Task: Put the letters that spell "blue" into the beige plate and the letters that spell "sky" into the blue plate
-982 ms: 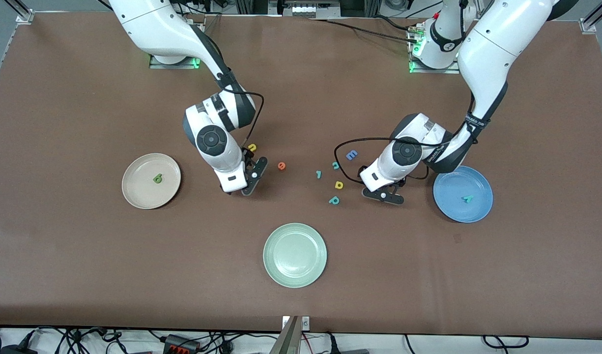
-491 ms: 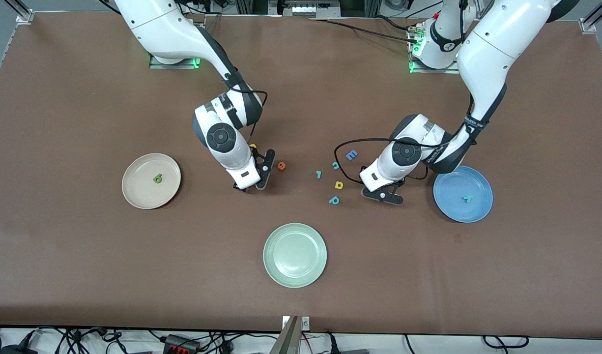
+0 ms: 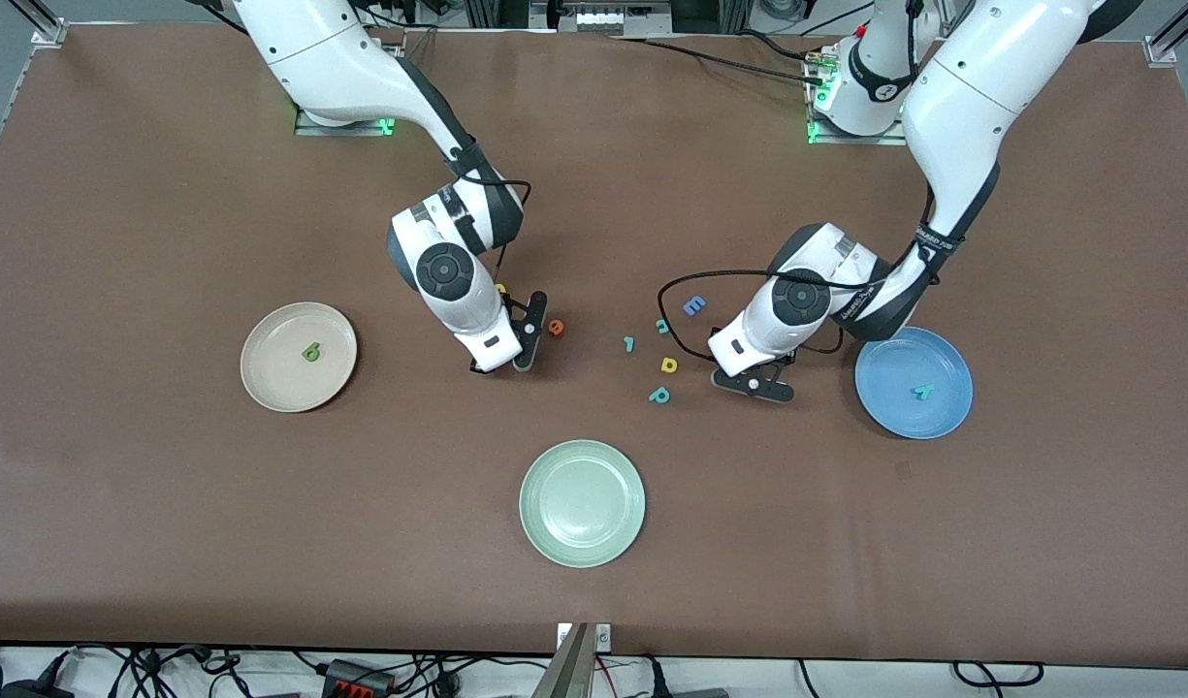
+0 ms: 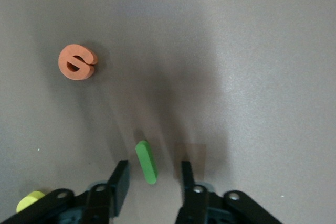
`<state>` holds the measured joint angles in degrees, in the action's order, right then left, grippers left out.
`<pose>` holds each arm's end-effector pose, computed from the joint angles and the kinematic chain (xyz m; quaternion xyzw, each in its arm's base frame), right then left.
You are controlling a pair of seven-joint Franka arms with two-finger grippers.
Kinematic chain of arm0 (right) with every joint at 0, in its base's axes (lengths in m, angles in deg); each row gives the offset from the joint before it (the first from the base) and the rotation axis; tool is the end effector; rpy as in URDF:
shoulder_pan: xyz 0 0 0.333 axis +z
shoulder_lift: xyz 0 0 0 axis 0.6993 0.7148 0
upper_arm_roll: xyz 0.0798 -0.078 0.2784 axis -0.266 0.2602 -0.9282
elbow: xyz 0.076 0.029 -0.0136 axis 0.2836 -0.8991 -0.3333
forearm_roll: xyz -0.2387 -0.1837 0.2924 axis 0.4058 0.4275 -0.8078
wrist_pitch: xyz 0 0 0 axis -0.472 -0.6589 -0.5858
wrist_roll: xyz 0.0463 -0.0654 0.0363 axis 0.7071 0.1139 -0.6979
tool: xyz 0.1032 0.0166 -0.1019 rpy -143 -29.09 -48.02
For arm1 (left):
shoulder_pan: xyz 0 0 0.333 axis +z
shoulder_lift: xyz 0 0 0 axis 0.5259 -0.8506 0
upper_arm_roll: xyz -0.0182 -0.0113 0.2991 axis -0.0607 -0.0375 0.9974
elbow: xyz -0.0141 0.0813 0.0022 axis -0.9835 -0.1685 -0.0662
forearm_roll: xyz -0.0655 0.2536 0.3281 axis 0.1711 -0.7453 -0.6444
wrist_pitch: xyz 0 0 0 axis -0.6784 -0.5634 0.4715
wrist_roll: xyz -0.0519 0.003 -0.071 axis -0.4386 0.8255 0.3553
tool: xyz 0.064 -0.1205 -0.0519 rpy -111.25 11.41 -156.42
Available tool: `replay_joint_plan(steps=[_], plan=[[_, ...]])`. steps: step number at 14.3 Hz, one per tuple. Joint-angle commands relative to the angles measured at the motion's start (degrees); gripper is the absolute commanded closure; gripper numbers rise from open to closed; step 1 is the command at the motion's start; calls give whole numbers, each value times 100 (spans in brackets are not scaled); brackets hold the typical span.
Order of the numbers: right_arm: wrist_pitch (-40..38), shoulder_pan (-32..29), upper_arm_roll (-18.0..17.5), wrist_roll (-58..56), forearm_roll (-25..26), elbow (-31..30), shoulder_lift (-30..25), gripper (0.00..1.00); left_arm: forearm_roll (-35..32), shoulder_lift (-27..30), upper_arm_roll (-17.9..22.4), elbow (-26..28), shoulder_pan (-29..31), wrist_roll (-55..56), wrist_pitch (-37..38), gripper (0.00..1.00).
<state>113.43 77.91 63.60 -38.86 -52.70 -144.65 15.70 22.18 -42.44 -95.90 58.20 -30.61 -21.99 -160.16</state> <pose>0.5447 0.3633 0.1039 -0.7806 -0.6245 0.0125 0.0213 0.5521 -0.2793 0.0963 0.9922 -0.1126 -0.0516 0.0108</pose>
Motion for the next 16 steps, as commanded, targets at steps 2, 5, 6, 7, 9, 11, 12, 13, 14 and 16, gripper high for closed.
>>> replay_joint_plan(steps=[2, 5, 6, 7, 9, 11, 12, 13, 14, 16], plan=[[57, 82, -7, -150, -16, -2, -45, 63, -156, 134, -36, 141, 82, -2, -5, 84], [83, 109, -7, -141, -16, 7, -45, 69, -156, 397, -45, 80, 91, 7, 389, 88], [83, 118, -7, -141, -16, 7, -45, 73, -156, 529, -45, 71, 108, -2, 538, 88], [83, 109, -7, -141, -16, 7, -45, 77, -156, 678, -54, 62, 213, -2, 722, 88], [83, 83, -7, -150, -7, 7, -45, 89, -156, 907, -80, -51, 450, -315, 1152, 88], [83, 65, 2, -211, -7, 7, -45, 99, -156, 1005, -89, -210, 792, -956, 1645, 87], [75, 56, 10, -203, -7, 7, -45, 100, -156, 1075, -80, -219, 1046, -1343, 1786, 87], [75, 39, 28, -168, -16, 15, -62, 100, -156, 1101, -80, -219, 1301, -1747, 1822, 87], [66, 13, 45, -98, -51, 24, -71, 100, -156, 1102, -80, -219, 1617, -2342, 1823, 87], [13, -258, 89, 173, -78, 42, -176, 100, -156, 1041, -80, -201, 2136, -3154, 1797, 87]])
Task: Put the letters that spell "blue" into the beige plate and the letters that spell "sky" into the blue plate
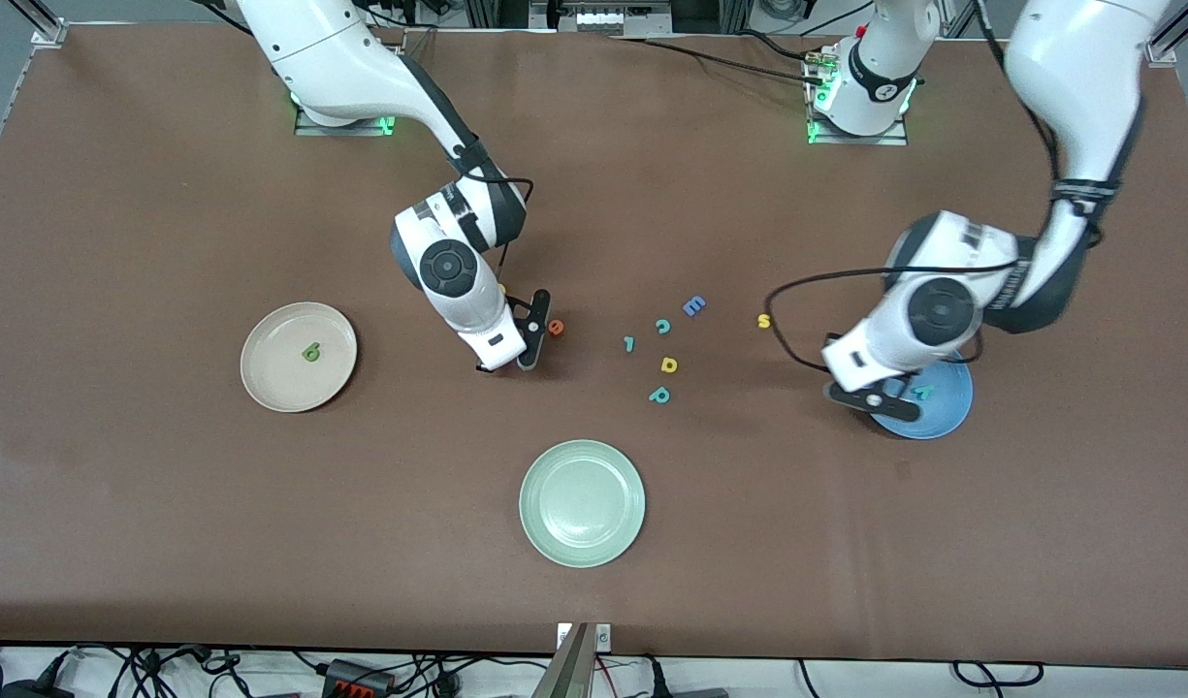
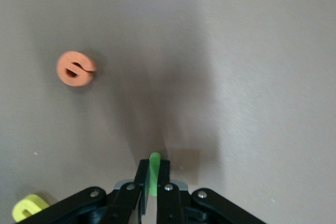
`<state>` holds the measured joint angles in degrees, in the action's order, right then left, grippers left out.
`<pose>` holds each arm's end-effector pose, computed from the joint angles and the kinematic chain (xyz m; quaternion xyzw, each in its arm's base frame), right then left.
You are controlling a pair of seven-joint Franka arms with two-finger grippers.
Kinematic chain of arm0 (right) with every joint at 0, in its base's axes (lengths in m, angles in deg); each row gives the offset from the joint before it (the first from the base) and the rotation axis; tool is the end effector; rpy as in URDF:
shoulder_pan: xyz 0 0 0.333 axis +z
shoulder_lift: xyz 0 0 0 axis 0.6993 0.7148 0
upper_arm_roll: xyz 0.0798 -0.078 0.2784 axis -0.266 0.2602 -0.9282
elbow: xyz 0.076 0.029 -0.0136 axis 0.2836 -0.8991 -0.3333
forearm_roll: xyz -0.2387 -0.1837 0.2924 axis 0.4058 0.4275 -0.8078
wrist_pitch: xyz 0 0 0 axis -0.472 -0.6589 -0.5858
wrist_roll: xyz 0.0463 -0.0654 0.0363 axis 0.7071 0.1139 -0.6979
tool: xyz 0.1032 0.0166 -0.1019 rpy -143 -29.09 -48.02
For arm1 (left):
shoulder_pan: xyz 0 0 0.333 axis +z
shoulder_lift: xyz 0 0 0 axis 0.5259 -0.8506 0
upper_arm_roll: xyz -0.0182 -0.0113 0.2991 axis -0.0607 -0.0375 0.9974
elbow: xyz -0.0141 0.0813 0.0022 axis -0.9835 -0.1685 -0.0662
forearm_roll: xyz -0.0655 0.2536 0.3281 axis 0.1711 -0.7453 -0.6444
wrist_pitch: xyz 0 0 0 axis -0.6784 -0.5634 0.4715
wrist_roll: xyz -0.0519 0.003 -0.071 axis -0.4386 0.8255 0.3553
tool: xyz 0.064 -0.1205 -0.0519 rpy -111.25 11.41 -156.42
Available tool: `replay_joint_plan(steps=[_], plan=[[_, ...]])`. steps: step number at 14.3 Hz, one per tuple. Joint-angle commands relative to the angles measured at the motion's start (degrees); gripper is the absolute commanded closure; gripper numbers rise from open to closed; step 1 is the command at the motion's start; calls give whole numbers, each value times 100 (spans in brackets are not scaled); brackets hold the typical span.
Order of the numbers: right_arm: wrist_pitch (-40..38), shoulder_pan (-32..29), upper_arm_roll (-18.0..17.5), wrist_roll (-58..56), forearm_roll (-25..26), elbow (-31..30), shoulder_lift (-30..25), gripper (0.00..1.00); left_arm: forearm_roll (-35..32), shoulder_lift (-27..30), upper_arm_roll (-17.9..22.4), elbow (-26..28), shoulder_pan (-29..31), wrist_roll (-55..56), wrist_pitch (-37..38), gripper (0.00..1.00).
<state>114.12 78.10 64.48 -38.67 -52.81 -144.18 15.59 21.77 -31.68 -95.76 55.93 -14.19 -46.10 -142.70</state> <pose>0.5537 0.3597 0.1096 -0.7850 -0.6193 0.0018 0.0160 0.6146 -0.0795 0.1953 -0.9798 0.1708 0.0915 0.0502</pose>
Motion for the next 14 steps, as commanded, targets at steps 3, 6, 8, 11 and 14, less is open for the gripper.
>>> replay_joint_plan(steps=[3, 6, 8, 11, 14], plan=[[-642, -630, 71, 411, -67, 12, -481, 100, -114, -168, -85, 192, 751, -860, -28, 87], [-1503, -657, 754, 612, -50, 12, -780, 100, -114, -247, -76, 464, 804, -825, -335, 84], [-2048, -666, 1019, 718, -58, 3, -904, 100, -114, -291, -77, 614, 866, -799, -546, 67], [-2463, -806, 1345, 1008, -67, -67, -904, 100, -114, -256, -94, 580, 866, -878, -530, 0], [-2499, -1096, 1355, 1307, -67, -155, -799, 100, -106, -125, -461, 579, 874, -651, -311, 0]])
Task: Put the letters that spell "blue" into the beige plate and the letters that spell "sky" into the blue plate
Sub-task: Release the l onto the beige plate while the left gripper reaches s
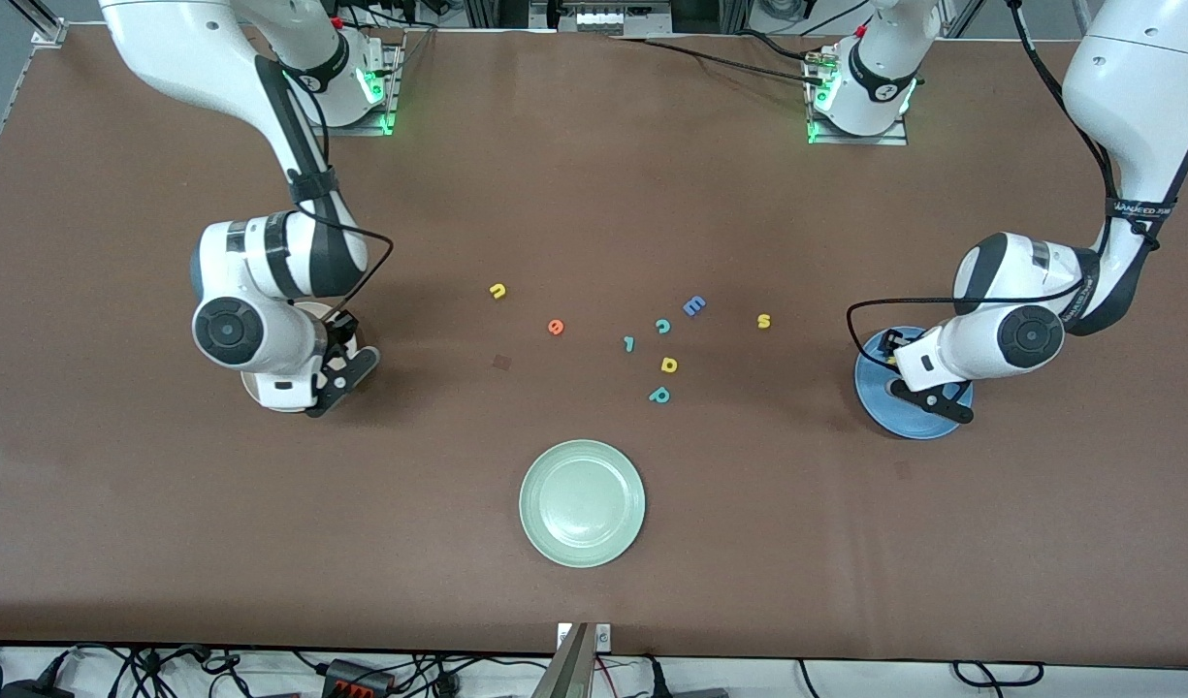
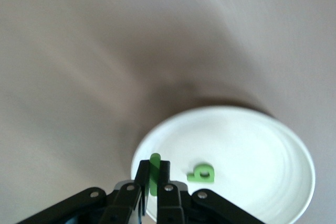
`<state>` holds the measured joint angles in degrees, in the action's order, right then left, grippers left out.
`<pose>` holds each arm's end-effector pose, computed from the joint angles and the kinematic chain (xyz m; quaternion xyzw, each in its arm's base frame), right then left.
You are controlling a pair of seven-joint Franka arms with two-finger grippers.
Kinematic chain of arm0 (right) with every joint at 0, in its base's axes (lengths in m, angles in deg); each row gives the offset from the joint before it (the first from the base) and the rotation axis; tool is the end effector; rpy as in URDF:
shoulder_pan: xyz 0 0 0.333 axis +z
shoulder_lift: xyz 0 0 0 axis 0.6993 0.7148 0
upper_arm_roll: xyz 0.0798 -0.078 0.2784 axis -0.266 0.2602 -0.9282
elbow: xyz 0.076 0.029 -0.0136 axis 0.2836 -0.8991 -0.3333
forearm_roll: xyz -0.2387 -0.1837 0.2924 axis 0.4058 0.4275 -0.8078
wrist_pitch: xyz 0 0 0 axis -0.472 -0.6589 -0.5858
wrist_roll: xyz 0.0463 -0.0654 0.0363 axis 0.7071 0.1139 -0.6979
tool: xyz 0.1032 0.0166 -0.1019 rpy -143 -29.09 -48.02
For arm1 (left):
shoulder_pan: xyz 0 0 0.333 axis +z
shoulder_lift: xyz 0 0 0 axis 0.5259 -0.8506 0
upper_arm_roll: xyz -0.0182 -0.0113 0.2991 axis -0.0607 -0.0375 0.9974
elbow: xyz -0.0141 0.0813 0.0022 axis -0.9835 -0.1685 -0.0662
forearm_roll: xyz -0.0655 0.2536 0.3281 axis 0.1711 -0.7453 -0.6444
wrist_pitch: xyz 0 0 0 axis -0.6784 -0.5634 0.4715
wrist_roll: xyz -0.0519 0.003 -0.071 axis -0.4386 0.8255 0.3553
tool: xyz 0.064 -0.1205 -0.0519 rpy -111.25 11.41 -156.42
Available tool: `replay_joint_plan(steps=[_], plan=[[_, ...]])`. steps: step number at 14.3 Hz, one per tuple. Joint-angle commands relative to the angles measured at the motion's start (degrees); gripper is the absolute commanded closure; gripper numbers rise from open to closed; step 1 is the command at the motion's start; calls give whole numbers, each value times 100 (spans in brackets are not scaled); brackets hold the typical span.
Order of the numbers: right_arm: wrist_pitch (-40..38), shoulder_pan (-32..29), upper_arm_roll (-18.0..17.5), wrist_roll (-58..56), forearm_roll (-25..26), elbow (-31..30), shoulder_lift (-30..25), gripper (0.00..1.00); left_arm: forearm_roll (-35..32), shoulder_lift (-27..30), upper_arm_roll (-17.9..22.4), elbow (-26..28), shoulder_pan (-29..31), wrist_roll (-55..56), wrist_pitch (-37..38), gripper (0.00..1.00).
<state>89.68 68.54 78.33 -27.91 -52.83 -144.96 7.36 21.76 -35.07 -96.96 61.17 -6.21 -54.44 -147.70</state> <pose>0.6089 0.1076 0.1778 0.9181 0.3680 -0.1472 0.0041 0.5885 -0.0227 0.1352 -0.9730 0.1980 0.1180 0.0059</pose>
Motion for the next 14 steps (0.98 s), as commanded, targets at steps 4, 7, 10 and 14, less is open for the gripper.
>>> replay_joint_plan(steps=[4, 7, 10, 14], plan=[[120, -334, -39, 248, -91, -190, 190, 100, -88, 373, -1246, 108, 77, 1744, 647, 0], [164, -352, -39, 248, -283, -217, 296, 87, -114, 373, -1862, 512, 33, 2672, 209, 0], [138, -308, -39, 248, -583, -235, 270, 0, -140, 356, -1916, 898, -37, 3146, -247, 0], [68, -45, -57, 1342, -592, -85, 147, 0, -447, 136, -1820, 1295, -90, 3278, -1155, 0]])
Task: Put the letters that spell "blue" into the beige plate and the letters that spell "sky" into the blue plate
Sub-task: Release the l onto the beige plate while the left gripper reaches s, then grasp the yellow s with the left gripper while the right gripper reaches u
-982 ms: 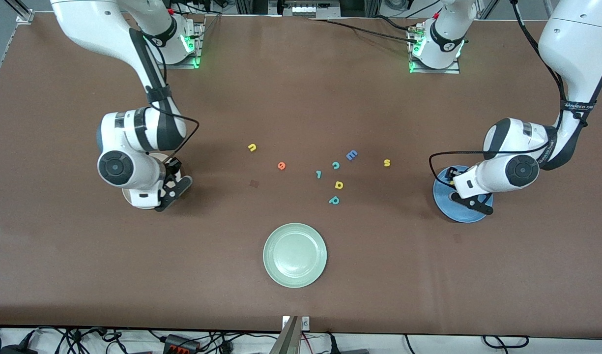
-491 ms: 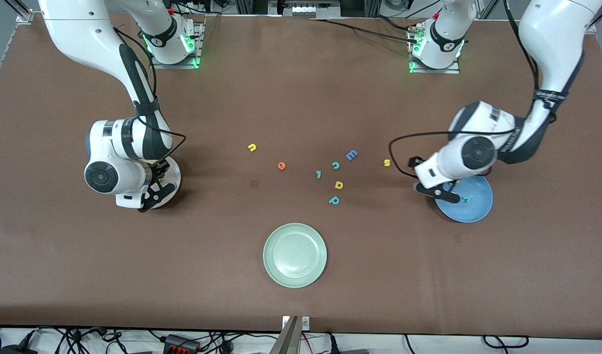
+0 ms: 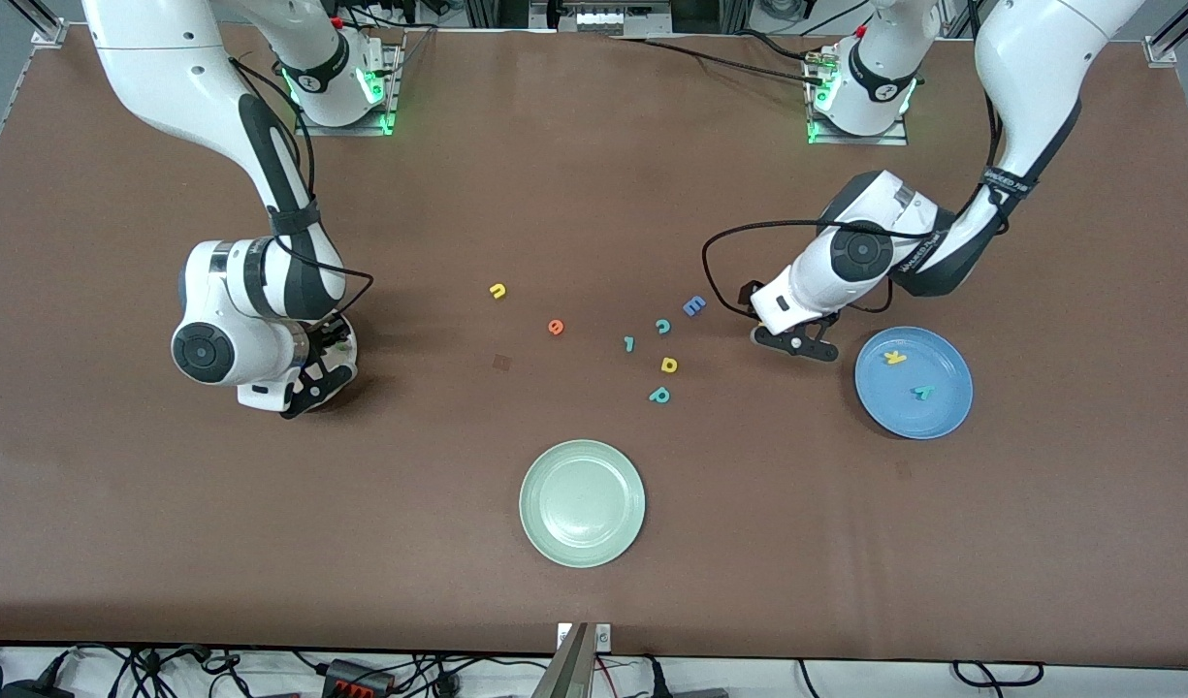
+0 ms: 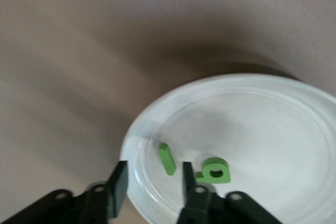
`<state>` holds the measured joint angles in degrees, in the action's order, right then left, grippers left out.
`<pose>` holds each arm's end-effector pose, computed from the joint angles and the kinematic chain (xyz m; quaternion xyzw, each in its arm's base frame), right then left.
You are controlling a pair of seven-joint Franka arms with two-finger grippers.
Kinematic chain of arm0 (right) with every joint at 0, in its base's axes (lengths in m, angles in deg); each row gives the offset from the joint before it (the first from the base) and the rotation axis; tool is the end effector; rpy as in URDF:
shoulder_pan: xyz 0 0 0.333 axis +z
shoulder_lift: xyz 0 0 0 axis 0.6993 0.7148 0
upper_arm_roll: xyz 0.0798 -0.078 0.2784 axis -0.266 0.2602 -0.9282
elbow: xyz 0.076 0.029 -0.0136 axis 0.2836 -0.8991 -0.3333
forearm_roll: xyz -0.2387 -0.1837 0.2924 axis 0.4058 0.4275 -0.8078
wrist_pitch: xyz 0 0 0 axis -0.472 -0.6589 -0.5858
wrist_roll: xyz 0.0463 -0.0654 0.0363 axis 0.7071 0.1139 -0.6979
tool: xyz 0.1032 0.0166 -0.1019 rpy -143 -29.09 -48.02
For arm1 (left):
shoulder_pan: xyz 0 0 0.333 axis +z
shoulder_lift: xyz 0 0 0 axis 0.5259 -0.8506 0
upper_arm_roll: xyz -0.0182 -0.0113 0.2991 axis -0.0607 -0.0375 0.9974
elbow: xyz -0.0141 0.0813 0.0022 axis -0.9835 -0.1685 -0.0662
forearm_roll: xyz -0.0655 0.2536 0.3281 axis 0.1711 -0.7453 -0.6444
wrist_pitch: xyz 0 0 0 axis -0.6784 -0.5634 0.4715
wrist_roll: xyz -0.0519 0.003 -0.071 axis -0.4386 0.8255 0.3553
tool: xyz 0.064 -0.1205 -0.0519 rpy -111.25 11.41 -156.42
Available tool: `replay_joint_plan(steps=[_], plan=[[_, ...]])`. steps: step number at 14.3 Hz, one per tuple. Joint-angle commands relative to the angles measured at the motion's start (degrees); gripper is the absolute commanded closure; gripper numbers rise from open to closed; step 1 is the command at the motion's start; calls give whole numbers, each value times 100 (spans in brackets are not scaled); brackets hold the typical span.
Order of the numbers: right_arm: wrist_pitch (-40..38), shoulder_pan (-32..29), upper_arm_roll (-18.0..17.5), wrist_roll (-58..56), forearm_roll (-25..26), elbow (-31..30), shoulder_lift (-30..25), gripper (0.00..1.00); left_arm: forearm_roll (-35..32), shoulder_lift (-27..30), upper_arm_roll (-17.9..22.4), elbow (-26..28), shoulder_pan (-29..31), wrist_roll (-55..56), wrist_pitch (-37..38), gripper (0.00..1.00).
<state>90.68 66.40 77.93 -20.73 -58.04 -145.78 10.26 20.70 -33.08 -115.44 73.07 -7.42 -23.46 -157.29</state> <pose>0.6003 0.0927 0.1418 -0.9492 -0.2686 0.1623 0.0239 0.4997 -0.2322 0.1442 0.9892 -0.1206 -0.0795 0.0260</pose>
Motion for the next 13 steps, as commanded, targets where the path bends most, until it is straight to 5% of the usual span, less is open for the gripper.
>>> replay_joint_plan(steps=[1, 4, 8, 10, 13], plan=[[-32, 283, -25, 1073, -72, -4, -152, 0, -550, -211, 46, 96, 22, 389, -213, 0], [30, 696, -42, 2321, -98, -39, -161, 0, -1761, -616, 54, 52, 21, 1302, -214, 0], [65, 1233, -43, 4185, -291, -39, -178, 0, -1879, -748, 55, 26, 22, 1420, -231, 0], [100, 1426, -43, 5055, -309, -30, -187, 0, -1888, -775, 55, 26, 22, 1420, -319, 16], [231, 1566, -43, 6260, -799, -74, -257, 0, -1888, -784, 55, 35, 22, 1420, -319, 60]])
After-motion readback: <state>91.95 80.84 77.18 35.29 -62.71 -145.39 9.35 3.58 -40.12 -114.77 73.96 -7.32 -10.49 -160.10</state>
